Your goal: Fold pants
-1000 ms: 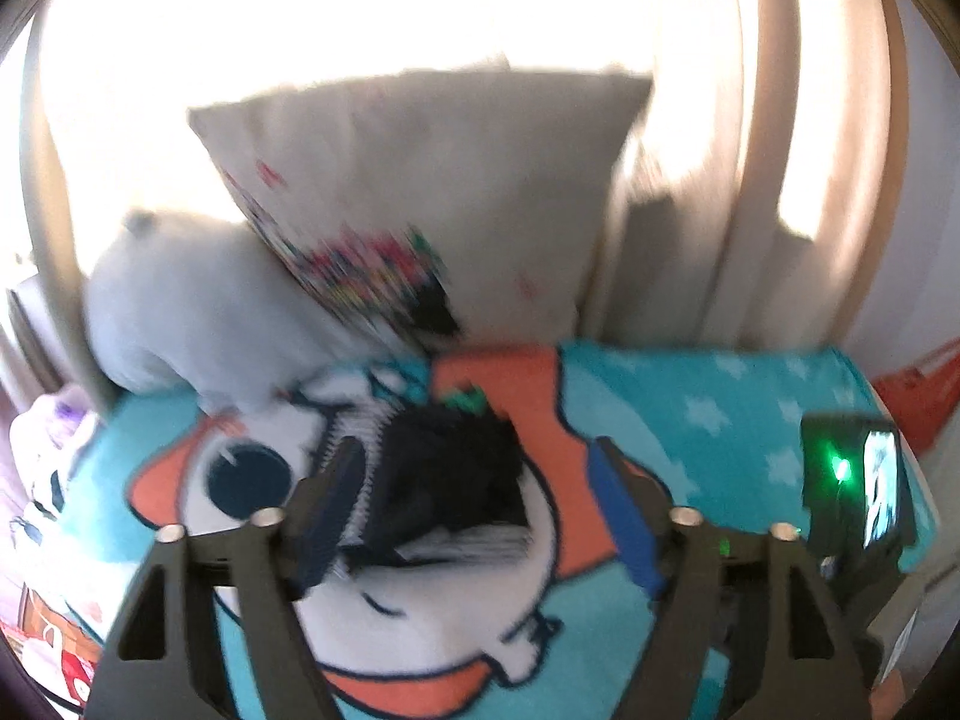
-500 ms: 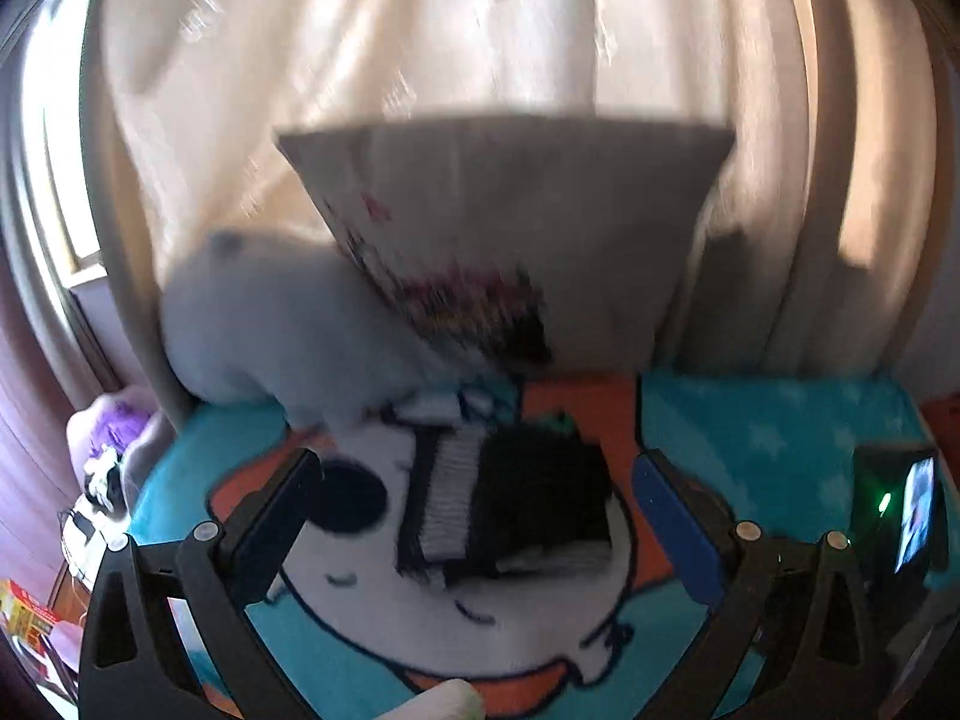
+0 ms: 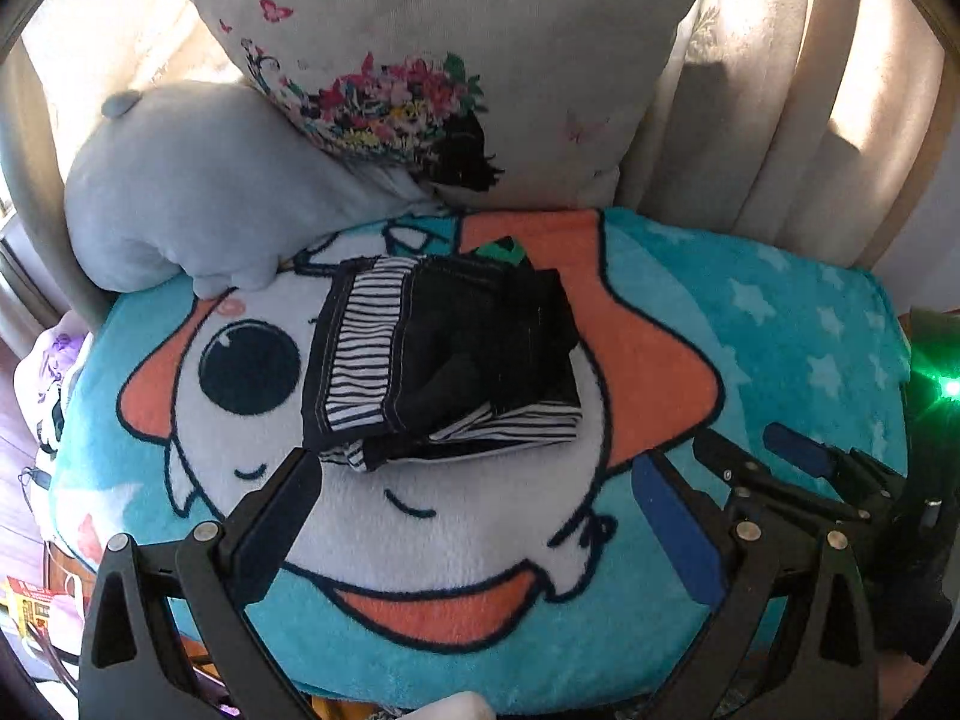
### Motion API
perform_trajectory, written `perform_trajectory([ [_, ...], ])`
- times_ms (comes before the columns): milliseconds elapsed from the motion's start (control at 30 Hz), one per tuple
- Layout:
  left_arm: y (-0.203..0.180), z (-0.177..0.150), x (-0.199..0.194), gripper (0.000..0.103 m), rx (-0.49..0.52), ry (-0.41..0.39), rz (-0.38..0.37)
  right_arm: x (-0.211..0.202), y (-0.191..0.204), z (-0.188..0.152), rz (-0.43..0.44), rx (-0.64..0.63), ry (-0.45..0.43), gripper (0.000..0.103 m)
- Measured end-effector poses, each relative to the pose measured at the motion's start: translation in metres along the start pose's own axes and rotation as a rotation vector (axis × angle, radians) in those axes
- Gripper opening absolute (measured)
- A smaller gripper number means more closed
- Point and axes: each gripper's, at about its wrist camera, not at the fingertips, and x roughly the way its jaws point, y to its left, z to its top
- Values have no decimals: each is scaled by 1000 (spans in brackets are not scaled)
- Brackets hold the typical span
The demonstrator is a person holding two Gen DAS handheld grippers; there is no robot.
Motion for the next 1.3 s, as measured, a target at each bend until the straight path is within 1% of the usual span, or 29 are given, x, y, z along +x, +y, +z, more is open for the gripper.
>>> perform_trajectory([
  [300, 8, -1, 7, 103, 3, 29, -7, 7, 18, 3, 8, -33, 11, 69],
  [733, 33, -2, 14, 103, -27, 61, -26, 14, 43, 2, -3, -54, 27, 69],
  [1300, 82, -5, 22, 103, -67, 84, -60, 23, 91, -2, -28, -85, 51, 71],
])
